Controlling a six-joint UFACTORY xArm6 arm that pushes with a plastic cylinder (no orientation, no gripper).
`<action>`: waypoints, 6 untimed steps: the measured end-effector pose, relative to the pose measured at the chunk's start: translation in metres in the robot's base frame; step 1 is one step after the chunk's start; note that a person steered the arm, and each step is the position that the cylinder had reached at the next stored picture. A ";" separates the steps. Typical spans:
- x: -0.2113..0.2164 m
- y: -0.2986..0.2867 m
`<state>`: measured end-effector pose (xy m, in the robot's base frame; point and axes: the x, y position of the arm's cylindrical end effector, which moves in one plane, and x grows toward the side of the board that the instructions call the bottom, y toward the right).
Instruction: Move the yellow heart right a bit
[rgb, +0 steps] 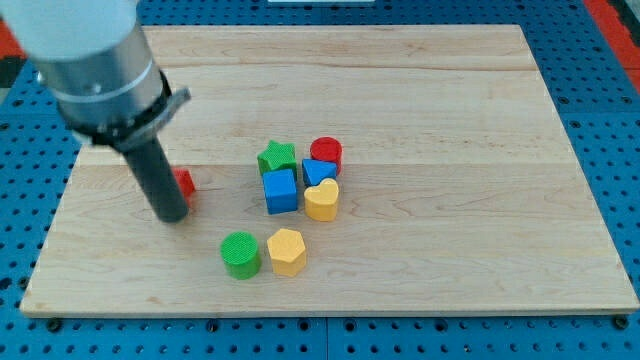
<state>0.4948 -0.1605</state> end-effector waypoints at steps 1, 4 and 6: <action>-0.003 0.011; 0.020 0.218; -0.069 0.147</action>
